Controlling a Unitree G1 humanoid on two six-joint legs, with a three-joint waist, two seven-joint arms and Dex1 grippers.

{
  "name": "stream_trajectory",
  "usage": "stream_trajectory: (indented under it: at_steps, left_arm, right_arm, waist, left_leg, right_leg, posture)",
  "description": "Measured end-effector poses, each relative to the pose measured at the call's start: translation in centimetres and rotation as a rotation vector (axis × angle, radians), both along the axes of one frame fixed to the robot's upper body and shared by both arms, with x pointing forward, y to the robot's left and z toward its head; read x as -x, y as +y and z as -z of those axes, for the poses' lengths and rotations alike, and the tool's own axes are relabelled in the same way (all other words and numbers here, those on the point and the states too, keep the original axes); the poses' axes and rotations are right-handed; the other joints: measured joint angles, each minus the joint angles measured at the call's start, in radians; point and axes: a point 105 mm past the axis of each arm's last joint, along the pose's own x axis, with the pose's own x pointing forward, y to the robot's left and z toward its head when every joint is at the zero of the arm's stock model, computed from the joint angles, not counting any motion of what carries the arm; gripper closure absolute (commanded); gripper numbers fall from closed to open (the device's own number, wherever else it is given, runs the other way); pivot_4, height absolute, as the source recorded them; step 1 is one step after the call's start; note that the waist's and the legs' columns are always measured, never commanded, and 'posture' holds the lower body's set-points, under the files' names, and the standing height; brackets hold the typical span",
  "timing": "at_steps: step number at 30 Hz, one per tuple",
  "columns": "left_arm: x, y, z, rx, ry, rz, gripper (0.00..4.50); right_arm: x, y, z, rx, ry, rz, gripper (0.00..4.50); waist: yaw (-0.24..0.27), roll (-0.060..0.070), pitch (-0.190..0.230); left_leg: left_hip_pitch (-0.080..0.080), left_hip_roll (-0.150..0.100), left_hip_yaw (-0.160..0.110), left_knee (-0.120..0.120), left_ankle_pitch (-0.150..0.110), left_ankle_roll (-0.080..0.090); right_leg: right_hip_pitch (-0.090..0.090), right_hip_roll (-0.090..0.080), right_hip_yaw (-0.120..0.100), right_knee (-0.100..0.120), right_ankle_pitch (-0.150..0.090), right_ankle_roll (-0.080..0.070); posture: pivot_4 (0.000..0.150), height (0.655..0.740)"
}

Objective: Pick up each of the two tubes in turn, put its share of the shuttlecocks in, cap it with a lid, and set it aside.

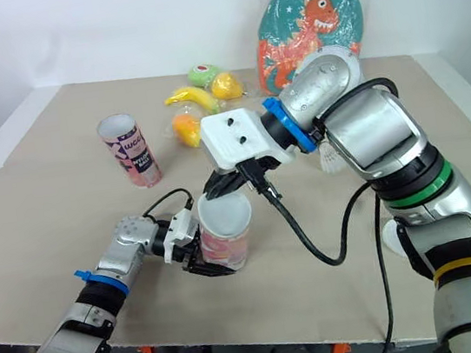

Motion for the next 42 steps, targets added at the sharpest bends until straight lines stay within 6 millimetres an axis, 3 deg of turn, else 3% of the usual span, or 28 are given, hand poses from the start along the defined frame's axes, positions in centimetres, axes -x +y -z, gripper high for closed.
stream_trajectory:
  at_steps: [20, 42]
  left_arm:
    - [-0.1, 0.3, 0.2, -0.003, 0.013, -0.018, 1.46]
    - [-0.1, 0.3, 0.3, -0.003, 0.014, -0.014, 1.46]
  right_arm:
    - [-1.2, 1.2, 0.6, 0.001, 0.074, -0.009, 4.46]
    - [-0.9, 1.1, -0.6, 0.011, 0.016, -0.029, 4.46]
  waist:
    - [-0.003, 0.001, -0.004]
    - [-0.002, 0.001, -0.003]
  left_leg:
    - [0.006, 0.001, 0.001, -0.004, 0.0, 0.0]
    - [0.006, 0.001, 0.001, -0.005, 0.0, 0.0]
  right_leg:
    - [0.002, 0.0, 0.0, 0.0, -0.001, -0.001]
    - [0.001, 0.0, 0.001, 0.0, -0.004, -0.006]
  posture:
    - [0.15, 0.74]
    - [0.15, 0.74]
